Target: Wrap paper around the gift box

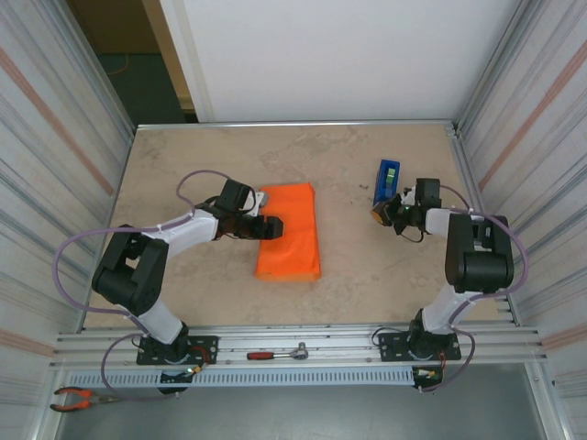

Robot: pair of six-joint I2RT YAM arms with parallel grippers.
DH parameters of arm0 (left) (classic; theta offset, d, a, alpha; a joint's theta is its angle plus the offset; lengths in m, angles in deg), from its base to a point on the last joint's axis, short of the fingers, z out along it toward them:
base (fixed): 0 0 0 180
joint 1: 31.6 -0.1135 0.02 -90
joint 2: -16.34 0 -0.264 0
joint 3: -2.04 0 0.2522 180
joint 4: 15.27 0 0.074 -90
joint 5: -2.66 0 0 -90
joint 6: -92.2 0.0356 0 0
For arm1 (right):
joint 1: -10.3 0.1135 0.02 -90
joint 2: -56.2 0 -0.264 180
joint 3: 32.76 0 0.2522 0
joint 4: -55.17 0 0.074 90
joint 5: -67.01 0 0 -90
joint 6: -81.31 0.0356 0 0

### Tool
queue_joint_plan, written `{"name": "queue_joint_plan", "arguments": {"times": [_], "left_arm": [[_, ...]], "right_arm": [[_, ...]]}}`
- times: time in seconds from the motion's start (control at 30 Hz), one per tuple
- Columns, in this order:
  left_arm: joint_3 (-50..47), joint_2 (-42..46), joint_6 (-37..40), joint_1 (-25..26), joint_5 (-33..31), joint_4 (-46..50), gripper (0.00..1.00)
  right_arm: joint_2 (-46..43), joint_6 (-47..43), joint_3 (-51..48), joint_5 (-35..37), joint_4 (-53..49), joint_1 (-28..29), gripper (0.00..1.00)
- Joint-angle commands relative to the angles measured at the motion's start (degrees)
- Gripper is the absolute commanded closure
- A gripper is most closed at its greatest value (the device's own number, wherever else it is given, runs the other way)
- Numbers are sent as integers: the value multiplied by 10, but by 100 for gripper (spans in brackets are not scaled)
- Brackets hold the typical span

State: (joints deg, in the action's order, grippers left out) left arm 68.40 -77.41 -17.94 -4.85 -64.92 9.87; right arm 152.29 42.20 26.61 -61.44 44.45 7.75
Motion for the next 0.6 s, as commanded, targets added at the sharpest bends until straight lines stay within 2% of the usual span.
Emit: {"name": "queue_joint_plan", "arguments": {"times": [0.0, 0.17, 0.33, 0.57], "left_arm": [[-13, -30, 19, 7, -49, 55, 25], [-13, -30, 17, 7, -48, 54, 25], [-14, -29, 17, 8, -47, 54, 25], [-14, -27, 17, 7, -48, 54, 25]], "right_arm": [[-52, -41, 48, -14, -64, 42, 100], [-35, -100, 130, -42, -143, 125, 100], [14, -169, 222, -35, -231, 207, 100], [65, -223, 279, -11, -301, 253, 100]]}}
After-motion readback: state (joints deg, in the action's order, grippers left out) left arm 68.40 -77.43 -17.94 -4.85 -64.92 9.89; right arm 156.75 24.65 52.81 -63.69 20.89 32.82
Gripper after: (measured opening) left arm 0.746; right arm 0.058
